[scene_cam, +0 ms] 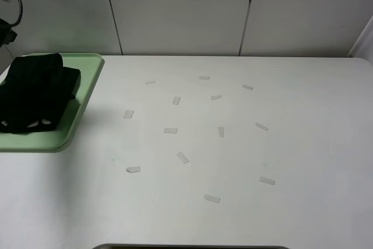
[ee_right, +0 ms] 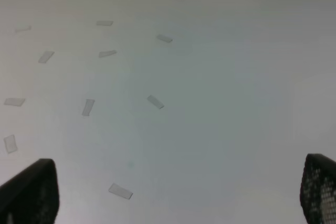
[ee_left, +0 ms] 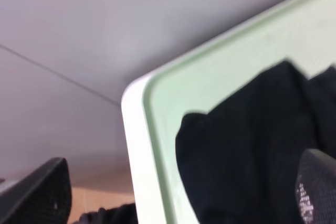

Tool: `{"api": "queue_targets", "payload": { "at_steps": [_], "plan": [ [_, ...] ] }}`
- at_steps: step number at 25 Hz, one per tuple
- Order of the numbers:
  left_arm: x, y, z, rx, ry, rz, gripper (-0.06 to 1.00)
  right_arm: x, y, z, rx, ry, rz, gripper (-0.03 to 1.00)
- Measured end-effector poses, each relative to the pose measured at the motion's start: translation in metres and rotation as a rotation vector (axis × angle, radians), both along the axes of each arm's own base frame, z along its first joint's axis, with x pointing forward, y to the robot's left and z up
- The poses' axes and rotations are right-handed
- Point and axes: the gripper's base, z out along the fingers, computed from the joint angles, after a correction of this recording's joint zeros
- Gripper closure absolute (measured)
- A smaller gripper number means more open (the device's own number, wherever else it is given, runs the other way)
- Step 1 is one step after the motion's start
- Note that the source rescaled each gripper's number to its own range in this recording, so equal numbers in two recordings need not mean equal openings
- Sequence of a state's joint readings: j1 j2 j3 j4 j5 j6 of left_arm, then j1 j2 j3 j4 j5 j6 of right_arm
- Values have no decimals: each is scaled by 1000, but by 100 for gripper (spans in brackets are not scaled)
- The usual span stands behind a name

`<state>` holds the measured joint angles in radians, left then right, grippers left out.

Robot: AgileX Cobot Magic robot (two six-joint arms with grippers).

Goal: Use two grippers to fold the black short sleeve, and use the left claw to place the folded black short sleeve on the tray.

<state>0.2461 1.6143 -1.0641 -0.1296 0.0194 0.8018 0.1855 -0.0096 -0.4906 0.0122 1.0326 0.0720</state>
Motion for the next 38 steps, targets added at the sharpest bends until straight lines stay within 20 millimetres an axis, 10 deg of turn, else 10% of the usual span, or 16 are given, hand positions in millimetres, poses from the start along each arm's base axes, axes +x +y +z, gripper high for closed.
{"api": "queue_targets", "payload": {
  "at_steps": [9,19,38],
  "plan": [
    [-59,-23,82,-271,-146,139,11,0,0,0,0,0,0,-3],
    [-167,-53,148,-321,-190,110,5,0,0,0,0,0,0,-3],
    [-386,-102,148,-271,-344,-16,-5,0,-1,0,12,2,-17,-3]
  ]
}}
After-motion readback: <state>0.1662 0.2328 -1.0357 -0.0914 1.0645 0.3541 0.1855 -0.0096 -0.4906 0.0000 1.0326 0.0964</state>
